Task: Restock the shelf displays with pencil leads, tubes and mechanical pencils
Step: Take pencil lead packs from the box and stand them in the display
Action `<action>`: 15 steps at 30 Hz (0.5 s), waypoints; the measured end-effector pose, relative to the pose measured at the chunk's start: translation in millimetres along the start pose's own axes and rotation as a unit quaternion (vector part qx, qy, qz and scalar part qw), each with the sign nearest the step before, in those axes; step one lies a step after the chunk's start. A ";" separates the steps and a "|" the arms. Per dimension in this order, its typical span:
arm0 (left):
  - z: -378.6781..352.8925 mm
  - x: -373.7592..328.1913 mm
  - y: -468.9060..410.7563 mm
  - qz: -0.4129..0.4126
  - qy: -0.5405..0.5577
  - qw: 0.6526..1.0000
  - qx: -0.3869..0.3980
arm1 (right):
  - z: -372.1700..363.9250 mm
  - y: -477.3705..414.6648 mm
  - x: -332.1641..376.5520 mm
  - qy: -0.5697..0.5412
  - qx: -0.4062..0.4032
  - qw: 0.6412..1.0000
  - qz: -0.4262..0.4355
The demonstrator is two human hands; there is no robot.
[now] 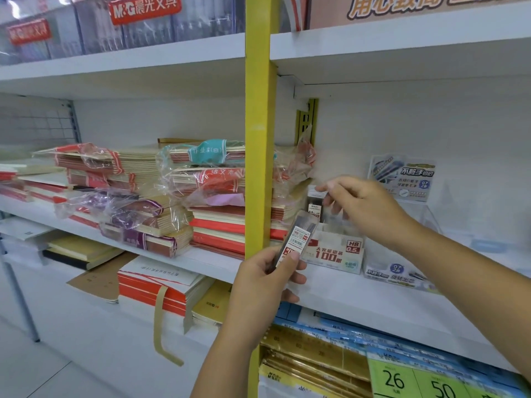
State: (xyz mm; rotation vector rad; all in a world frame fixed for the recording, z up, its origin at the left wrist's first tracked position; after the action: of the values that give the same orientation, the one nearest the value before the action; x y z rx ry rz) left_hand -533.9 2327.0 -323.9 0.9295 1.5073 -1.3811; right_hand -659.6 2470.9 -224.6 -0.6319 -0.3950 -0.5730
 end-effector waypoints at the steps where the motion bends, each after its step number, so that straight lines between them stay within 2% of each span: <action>1: -1.8 -0.2 -0.9 0.000 -0.006 1.000 0.004 | -2.2 11.3 7.4 -0.054 0.049 0.997 0.007; 3: -5.8 -0.5 -2.8 0.001 -0.009 1.000 0.013 | -6.8 28.7 15.2 -0.078 0.117 0.990 0.021; 4: -7.8 -1.0 -3.3 0.002 -0.002 1.000 0.017 | -7.8 34.8 15.5 -0.084 0.123 0.988 0.026; 8: -11.1 -1.7 -4.9 -0.002 0.080 0.997 0.001 | 2.1 53.2 8.3 -0.160 0.087 0.983 -0.026; 11: -15.9 -3.0 -7.6 -0.039 0.053 0.998 -0.012 | 9.0 64.3 4.7 -0.094 0.127 0.987 -0.037; 15: -25.8 -5.4 -13.5 -0.071 -0.013 0.997 -0.008 | 8.7 65.9 9.7 -0.056 0.129 0.990 -0.026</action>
State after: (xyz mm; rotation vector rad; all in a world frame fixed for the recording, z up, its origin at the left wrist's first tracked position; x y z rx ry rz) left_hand -547.5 2351.3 -313.9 0.8047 1.5883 -1.4745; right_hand -613.6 2516.5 -242.0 -0.4066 -0.5820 -0.5266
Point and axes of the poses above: each hand's wrist, its own y-axis away from the middle knuckle, its own z-axis out of the back of the hand, x = y × z, the point moved 1 cm from there along -y, towards the middle knuckle, and after that the axes turned 14 degrees about x, right-handed, at the moved point
